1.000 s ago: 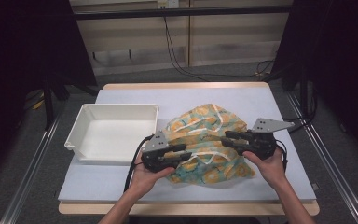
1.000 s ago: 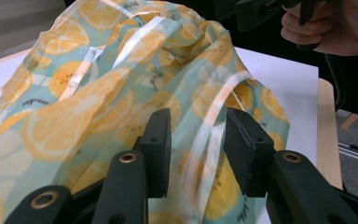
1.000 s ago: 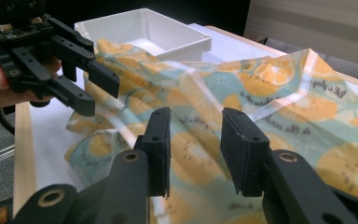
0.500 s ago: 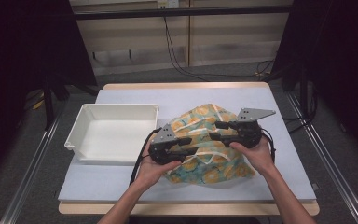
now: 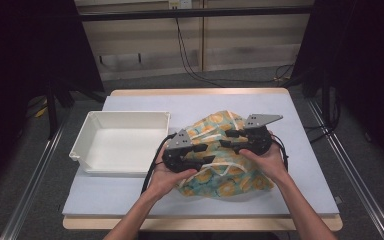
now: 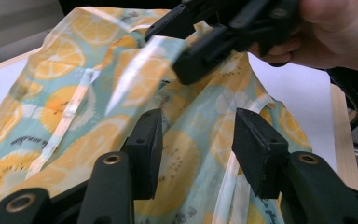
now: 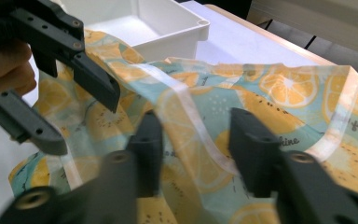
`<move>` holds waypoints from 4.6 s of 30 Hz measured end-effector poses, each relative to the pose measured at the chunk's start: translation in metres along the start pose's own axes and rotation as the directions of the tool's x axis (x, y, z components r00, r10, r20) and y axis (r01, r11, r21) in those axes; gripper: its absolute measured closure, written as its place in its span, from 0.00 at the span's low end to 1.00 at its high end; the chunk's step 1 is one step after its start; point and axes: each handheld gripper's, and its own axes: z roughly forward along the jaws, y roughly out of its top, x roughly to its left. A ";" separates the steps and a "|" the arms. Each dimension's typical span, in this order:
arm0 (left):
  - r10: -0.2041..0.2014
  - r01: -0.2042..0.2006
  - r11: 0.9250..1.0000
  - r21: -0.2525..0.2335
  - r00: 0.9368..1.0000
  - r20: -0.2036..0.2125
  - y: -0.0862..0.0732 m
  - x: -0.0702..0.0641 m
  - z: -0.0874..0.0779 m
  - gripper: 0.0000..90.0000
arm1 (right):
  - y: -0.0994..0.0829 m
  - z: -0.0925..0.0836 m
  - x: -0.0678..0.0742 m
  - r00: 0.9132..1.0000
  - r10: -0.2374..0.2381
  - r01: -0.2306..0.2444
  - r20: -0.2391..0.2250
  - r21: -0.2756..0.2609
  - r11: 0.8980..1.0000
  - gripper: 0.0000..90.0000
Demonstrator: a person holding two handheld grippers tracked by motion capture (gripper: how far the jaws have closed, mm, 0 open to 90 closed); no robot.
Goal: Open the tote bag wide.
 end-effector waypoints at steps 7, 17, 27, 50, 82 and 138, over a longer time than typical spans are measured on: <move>0.006 -0.007 1.000 0.025 1.000 0.020 0.000 0.003 0.015 0.54 | -0.001 -0.002 -0.006 0.999 0.028 -0.029 -0.047 -0.028 0.999 1.00; 0.009 -0.011 0.998 0.066 1.000 0.026 -0.003 0.003 0.033 0.53 | -0.001 -0.006 -0.009 0.996 0.051 -0.054 -0.070 -0.039 0.998 1.00; 0.004 -0.007 0.994 0.107 0.999 0.034 -0.006 0.001 0.037 0.95 | -0.002 -0.005 -0.015 0.993 0.079 -0.083 -0.090 -0.049 0.995 1.00; 0.080 -0.086 0.996 0.022 0.977 0.197 -0.005 -0.061 0.013 1.00 | 0.000 -0.015 -0.035 0.984 0.140 -0.148 -0.107 -0.067 0.987 1.00; 0.297 -0.336 0.940 0.062 0.893 0.340 -0.026 -0.142 0.003 1.00 | 0.014 0.022 -0.090 0.974 0.228 -0.228 -0.018 -0.015 0.974 1.00; 0.043 -0.042 0.999 0.020 0.995 -0.086 -0.012 -0.004 -0.021 0.55 | -0.008 -0.015 0.006 0.994 0.106 -0.106 0.003 0.053 0.993 0.51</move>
